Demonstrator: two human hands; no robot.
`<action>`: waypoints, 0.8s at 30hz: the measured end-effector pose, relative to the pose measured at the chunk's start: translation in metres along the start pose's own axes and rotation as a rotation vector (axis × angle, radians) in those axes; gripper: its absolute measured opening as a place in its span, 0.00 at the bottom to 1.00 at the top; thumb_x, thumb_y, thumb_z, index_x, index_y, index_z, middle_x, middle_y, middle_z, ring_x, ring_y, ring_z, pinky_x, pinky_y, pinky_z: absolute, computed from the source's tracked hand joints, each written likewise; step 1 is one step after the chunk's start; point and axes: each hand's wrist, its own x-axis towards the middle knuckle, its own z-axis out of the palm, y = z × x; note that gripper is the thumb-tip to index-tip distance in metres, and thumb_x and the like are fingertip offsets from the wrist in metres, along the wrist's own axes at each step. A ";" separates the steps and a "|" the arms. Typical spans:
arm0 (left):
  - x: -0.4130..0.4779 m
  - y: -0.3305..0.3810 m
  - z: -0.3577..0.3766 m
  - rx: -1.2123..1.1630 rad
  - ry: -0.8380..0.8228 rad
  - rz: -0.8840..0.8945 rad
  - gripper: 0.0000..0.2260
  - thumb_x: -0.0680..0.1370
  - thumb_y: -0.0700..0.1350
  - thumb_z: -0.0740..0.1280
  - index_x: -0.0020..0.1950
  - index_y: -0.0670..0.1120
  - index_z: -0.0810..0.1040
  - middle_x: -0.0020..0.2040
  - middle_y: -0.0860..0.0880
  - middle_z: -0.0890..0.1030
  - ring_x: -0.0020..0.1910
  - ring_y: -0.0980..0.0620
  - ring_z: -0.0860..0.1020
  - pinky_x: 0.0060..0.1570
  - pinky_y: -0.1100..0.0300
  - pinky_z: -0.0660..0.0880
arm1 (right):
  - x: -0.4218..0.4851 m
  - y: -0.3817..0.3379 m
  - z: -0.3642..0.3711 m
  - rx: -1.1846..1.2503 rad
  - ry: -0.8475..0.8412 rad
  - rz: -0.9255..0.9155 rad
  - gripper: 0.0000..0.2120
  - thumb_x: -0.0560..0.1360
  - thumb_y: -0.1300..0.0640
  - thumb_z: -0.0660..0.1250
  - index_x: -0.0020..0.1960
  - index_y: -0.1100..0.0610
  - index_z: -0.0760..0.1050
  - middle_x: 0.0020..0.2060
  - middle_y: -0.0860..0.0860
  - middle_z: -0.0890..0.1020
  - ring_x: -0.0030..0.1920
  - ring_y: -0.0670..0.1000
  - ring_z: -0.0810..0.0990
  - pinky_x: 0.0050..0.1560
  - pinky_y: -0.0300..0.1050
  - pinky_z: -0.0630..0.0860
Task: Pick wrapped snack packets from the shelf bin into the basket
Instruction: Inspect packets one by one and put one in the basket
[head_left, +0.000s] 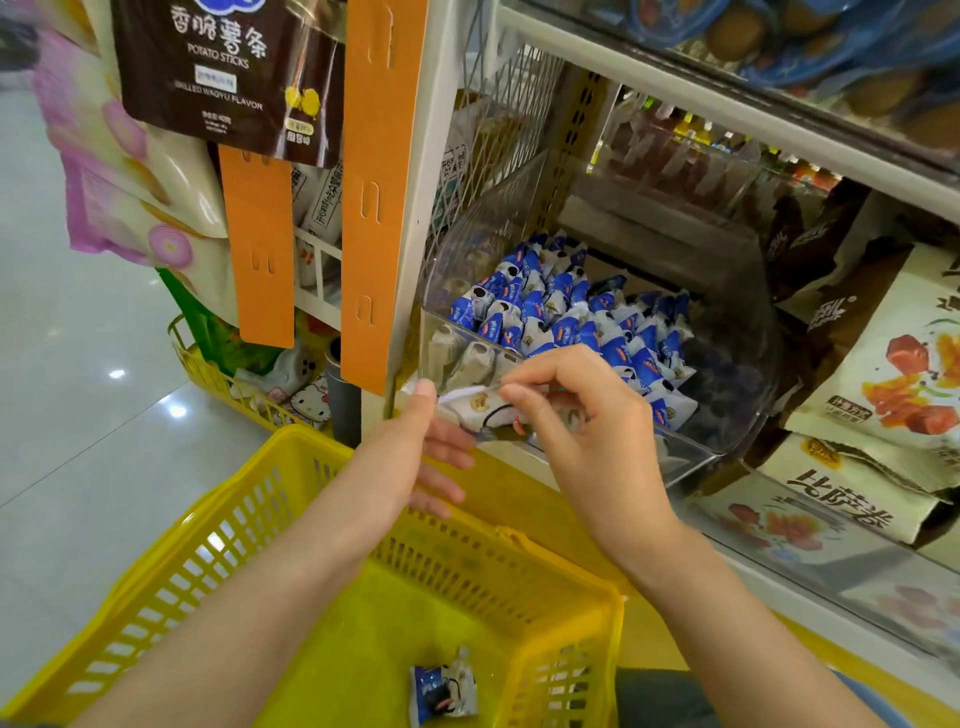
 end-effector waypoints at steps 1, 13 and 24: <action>-0.001 0.002 0.000 -0.061 -0.036 -0.038 0.27 0.79 0.58 0.46 0.42 0.44 0.78 0.37 0.47 0.81 0.27 0.51 0.79 0.25 0.62 0.75 | 0.000 0.000 -0.001 0.001 -0.040 -0.031 0.02 0.73 0.60 0.68 0.45 0.59 0.79 0.42 0.49 0.79 0.45 0.43 0.77 0.47 0.36 0.74; -0.002 0.001 -0.005 -0.256 0.029 0.180 0.08 0.77 0.41 0.62 0.52 0.44 0.80 0.41 0.48 0.84 0.38 0.54 0.82 0.34 0.64 0.77 | -0.002 -0.002 0.000 -0.131 -0.299 -0.206 0.11 0.73 0.52 0.65 0.49 0.57 0.81 0.49 0.49 0.80 0.53 0.45 0.74 0.53 0.39 0.71; -0.003 -0.002 0.000 -0.101 -0.024 0.400 0.10 0.76 0.37 0.61 0.50 0.49 0.78 0.43 0.52 0.84 0.42 0.57 0.81 0.37 0.68 0.76 | -0.002 -0.008 0.006 0.346 -0.091 0.430 0.15 0.75 0.46 0.58 0.54 0.53 0.73 0.44 0.49 0.82 0.44 0.46 0.82 0.43 0.40 0.80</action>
